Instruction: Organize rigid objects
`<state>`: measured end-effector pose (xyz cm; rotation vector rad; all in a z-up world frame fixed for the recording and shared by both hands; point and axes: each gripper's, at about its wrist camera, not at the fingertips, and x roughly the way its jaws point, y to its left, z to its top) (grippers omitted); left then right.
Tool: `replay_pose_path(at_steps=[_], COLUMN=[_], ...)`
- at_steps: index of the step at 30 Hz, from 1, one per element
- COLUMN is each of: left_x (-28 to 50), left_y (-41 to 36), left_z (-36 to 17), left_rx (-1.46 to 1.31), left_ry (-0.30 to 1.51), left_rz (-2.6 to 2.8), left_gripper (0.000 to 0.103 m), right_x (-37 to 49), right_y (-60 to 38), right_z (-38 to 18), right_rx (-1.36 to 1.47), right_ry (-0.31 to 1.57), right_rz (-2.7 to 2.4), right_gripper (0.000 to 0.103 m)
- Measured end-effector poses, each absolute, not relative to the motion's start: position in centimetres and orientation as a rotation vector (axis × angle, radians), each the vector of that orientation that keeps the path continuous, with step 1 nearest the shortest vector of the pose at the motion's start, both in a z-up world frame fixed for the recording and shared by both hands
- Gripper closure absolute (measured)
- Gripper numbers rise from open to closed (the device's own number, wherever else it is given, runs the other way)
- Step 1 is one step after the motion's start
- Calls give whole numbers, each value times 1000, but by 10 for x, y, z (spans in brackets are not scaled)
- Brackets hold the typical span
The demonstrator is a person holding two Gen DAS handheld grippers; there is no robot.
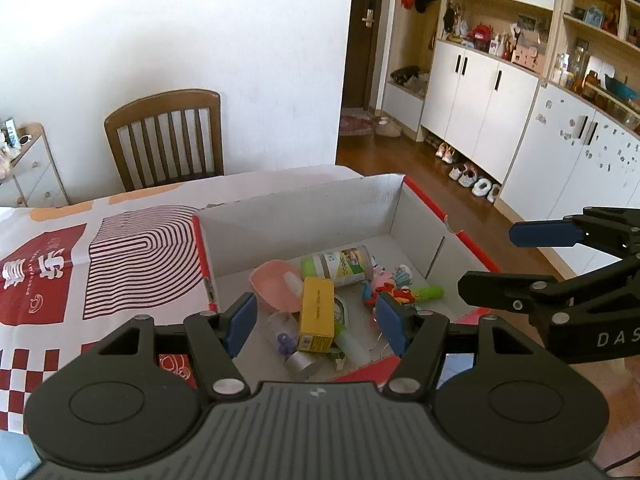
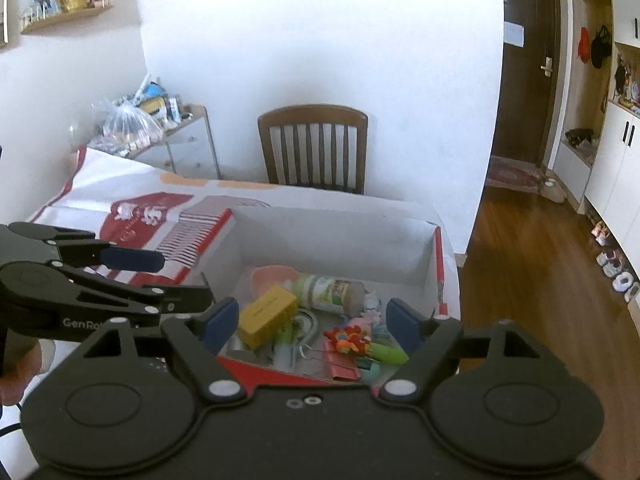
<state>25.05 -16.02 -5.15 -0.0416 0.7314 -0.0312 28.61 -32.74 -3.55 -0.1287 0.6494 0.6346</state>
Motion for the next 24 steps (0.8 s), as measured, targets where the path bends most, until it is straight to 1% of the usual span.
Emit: replay_pose_path(at_steps=[2, 6, 8, 10, 13, 16, 18, 20, 23, 24], left_x=[243, 231, 224, 219, 212, 206, 201, 196, 188, 186], left_y=[-158, -155, -152, -150, -148, -146, -144, -142, -141, -140], left_z=[-47, -40, -38, -36, -34, -33, -32, -31, -28, -27], left_rx=[-41, -37, -46, -57, -62, -65, -78, -90, -87, -86], left_ry=[716, 693, 688, 682, 676, 670, 666, 651, 625, 615], left_rz=[-31, -26, -31, -42, -43, -45, -51, -59, -60, -62], left_gripper=[28, 25, 19, 18, 18, 16, 10, 8, 1, 1], right_x=[280, 267, 261, 256, 249, 242, 237, 232, 226, 225], right_y=[-328, -329, -330, -332, -333, -334, -335, -334, -334, -335], right_z=[-33, -27, -25, -21, -18, -15, -13, -12, -11, -11], right_rx=[-119, -114, -111, -101, -83, -71, -70, -72, -63, -60], right_ry=[634, 602, 587, 573, 552, 530, 519, 507, 504, 504], right_rz=[639, 647, 647, 648, 648, 646, 643, 636, 630, 628], right_gripper=[17, 13, 10, 5, 1, 0, 0, 0, 0, 0])
